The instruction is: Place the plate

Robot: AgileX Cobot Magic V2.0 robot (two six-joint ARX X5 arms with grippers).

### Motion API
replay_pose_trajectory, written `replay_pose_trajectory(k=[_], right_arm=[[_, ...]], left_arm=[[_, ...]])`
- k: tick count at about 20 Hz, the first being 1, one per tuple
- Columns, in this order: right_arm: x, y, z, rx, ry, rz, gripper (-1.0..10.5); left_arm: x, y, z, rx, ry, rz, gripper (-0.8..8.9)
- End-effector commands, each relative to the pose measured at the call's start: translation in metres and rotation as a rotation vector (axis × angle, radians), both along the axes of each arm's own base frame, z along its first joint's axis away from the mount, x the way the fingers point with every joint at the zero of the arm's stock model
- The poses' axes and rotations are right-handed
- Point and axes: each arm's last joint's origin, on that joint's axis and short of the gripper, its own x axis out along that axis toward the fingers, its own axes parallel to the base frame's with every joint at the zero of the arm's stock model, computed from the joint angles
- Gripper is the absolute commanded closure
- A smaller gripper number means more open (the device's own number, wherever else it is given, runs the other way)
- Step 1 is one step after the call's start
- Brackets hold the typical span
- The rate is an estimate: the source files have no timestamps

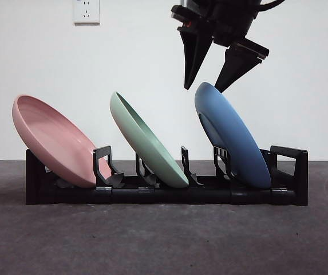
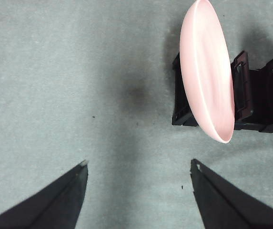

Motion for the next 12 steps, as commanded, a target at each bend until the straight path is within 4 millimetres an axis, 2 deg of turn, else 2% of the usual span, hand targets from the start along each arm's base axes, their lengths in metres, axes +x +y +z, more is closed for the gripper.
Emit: replay_pose_trajectory(k=[1, 8, 12], right_arm=[[0.0062, 0.0059, -0.0022, 0.004, -0.002, -0.004, 7.3], [0.0061, 0.0058, -0.0024, 0.004, 0.000, -0.004, 9.3], [0.0050, 0.0053, 0.0065, 0.011, -0.006, -0.002, 9.3]], left_arm=[[0.0023, -0.0003, 0.0057, 0.001, -0.023, -0.007, 4.69], [0.0019, -0.0003, 0.0053, 0.001, -0.017, -0.007, 4.69], [0.0024, -0.0003, 0.0058, 0.001, -0.024, -0.007, 4.69]])
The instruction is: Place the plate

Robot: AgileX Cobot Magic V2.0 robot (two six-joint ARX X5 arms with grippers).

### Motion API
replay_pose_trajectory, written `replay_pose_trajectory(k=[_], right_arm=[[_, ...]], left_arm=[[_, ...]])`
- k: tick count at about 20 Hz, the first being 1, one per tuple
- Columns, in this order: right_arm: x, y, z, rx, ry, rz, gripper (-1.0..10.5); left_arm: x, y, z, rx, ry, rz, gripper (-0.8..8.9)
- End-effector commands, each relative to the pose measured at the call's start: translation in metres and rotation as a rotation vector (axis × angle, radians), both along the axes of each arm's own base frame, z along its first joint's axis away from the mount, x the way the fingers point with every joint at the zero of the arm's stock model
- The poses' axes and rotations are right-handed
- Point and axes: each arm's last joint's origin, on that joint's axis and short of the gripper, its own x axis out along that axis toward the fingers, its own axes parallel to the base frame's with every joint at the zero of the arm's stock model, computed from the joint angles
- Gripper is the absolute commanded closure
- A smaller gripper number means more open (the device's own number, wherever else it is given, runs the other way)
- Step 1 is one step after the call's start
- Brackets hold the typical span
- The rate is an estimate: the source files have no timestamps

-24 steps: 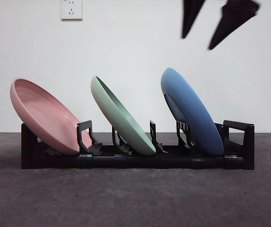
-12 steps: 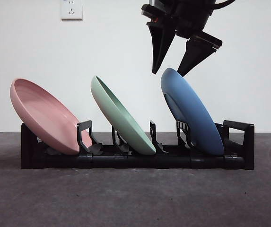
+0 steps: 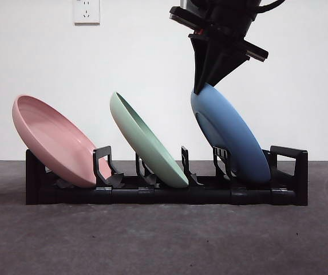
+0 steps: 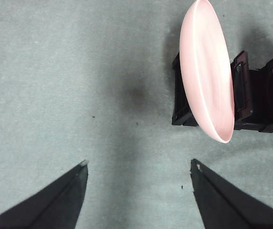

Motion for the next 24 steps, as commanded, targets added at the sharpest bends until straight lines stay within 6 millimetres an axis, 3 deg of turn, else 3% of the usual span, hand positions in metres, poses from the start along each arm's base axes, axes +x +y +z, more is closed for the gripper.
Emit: replay_pose_trajectory(k=[1, 8, 11, 15, 19, 24], right_arm=[[0.004, 0.005, 0.014, 0.011, -0.033, 0.009, 9.3], [-0.021, -0.002, 0.088, 0.087, -0.142, 0.074, 9.3], [-0.047, -0.006, 0.113, 0.090, -0.207, 0.144, 9.3], [-0.097, -0.005, 0.137, 0.030, -0.336, 0.191, 9.3], [-0.151, 0.001, 0.137, 0.004, -0.492, 0.234, 9.3], [-0.214, 0.007, 0.100, 0.013, -0.652, 0.323, 9.3]], left_arm=[[0.003, 0.000, 0.006, 0.001, -0.029, -0.007, 4.69], [0.005, 0.000, 0.008, -0.001, -0.060, -0.007, 4.69], [0.006, -0.001, 0.009, -0.002, -0.076, -0.007, 4.69], [0.006, -0.001, 0.009, -0.002, -0.075, -0.007, 4.69], [0.006, -0.001, 0.009, -0.002, -0.075, -0.007, 4.69], [0.006, -0.001, 0.009, -0.002, -0.074, -0.007, 4.69]])
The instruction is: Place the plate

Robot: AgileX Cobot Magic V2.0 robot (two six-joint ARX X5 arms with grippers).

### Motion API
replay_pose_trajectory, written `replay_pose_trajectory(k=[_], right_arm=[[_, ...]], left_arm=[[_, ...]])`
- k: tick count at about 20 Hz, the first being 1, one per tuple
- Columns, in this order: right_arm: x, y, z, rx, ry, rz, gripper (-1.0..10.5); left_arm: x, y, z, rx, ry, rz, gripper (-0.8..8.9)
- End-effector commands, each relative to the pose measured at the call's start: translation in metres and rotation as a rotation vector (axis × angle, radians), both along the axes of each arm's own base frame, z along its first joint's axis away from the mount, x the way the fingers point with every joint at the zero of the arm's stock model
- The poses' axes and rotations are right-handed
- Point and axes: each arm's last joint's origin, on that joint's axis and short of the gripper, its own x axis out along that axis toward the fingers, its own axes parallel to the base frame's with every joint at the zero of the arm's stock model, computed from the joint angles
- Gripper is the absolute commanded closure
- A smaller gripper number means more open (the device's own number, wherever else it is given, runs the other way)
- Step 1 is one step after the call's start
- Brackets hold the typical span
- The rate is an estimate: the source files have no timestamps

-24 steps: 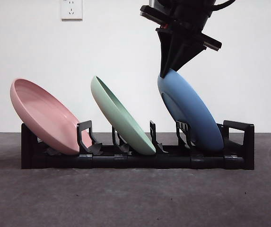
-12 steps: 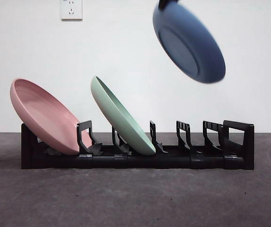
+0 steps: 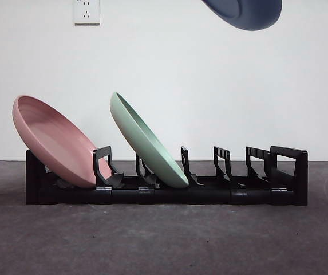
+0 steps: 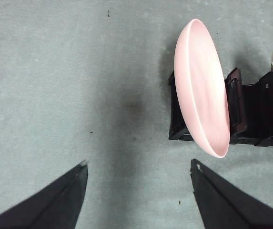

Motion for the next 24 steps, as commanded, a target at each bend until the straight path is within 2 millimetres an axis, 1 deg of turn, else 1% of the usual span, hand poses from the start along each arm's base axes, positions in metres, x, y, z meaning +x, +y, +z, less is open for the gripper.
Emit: replay_pose_trajectory(k=[1, 4, 7, 9, 11, 13, 15, 19, 22, 24], right_arm=[[-0.022, 0.004, -0.018, -0.029, -0.061, 0.033, 9.3], [-0.050, 0.005, -0.056, -0.128, -0.081, 0.070, 9.3], [-0.074, 0.010, -0.096, -0.233, -0.039, 0.182, 9.3], [-0.088, 0.012, -0.121, -0.298, 0.007, 0.269, 9.3], [-0.096, 0.014, -0.140, -0.336, 0.078, 0.340, 9.3], [-0.097, 0.018, -0.151, -0.366, 0.116, 0.358, 9.3], [-0.094, 0.027, -0.157, -0.378, 0.120, 0.350, 9.3], [-0.079, 0.053, -0.177, -0.375, 0.187, 0.378, 9.3], [-0.065, 0.068, -0.193, -0.404, 0.195, 0.353, 9.3], [-0.055, 0.075, -0.204, -0.417, 0.226, 0.345, 9.3]], left_arm=[[0.002, 0.000, 0.005, 0.002, -0.019, -0.007, 4.69], [0.002, 0.000, 0.005, 0.002, -0.018, -0.007, 4.69], [0.002, 0.000, 0.005, 0.002, -0.016, -0.007, 4.69], [0.002, 0.000, 0.005, 0.002, -0.011, -0.007, 4.69], [0.002, 0.000, 0.005, 0.003, -0.011, -0.007, 4.69], [0.002, 0.000, 0.005, 0.003, -0.011, -0.007, 4.69], [0.002, 0.000, 0.005, 0.003, -0.011, -0.007, 4.69], [0.002, 0.000, 0.005, 0.005, -0.012, -0.010, 4.69], [0.002, 0.000, 0.005, 0.005, -0.012, -0.010, 4.69], [0.002, 0.000, 0.005, 0.007, -0.013, -0.012, 4.69]])
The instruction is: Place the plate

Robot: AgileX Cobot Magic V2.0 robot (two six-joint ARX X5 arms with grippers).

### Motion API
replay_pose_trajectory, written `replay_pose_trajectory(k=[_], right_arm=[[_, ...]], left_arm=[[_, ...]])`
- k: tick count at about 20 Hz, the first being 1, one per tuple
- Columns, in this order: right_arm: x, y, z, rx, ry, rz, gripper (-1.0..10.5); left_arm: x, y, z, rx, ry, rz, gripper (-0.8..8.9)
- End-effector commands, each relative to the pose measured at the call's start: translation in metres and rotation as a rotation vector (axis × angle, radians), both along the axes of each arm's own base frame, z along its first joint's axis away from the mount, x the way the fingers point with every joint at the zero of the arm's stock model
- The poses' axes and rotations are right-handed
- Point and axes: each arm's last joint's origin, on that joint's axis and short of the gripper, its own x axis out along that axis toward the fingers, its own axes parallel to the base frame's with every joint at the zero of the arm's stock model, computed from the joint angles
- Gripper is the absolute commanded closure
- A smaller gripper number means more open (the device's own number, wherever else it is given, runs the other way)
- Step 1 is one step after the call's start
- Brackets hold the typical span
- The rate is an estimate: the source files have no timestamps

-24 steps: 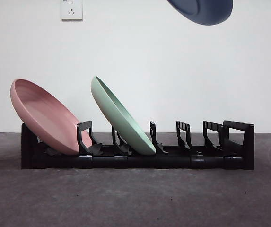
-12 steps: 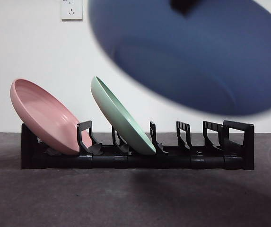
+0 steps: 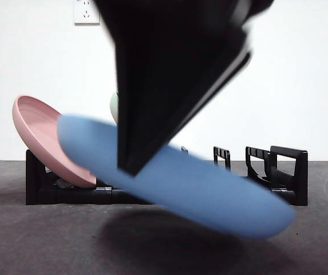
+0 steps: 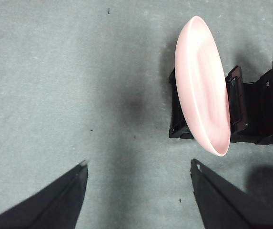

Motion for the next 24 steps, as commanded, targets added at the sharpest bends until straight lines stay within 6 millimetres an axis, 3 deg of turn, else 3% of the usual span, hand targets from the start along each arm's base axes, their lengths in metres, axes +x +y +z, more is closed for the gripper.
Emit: replay_pose_trajectory(k=[1, 9, 13, 16, 19, 21, 24], right_arm=[[0.007, 0.009, -0.010, -0.016, 0.023, 0.017, 9.3], [0.031, 0.023, -0.040, -0.033, 0.168, 0.004, 9.3], [0.031, 0.031, -0.034, 0.071, 0.232, 0.021, 7.9], [0.034, 0.043, -0.010, 0.160, 0.269, 0.007, 7.6], [0.042, 0.046, 0.031, 0.234, 0.244, -0.013, 7.6], [0.053, 0.036, 0.060, 0.280, 0.214, -0.057, 7.6], [0.075, 0.003, 0.098, 0.327, 0.138, -0.199, 7.6]], left_arm=[[0.002, 0.000, 0.005, 0.010, -0.020, -0.015, 4.69], [0.002, 0.000, 0.006, 0.023, -0.026, -0.028, 4.69], [0.002, 0.000, 0.006, 0.026, -0.028, -0.031, 4.69], [0.003, 0.000, 0.006, 0.041, -0.031, -0.046, 4.69], [0.003, 0.000, 0.006, 0.039, -0.031, -0.044, 4.69], [0.002, -0.001, 0.006, 0.028, -0.030, -0.050, 4.69], [0.004, -0.003, 0.006, -0.033, -0.022, -0.072, 4.69]])
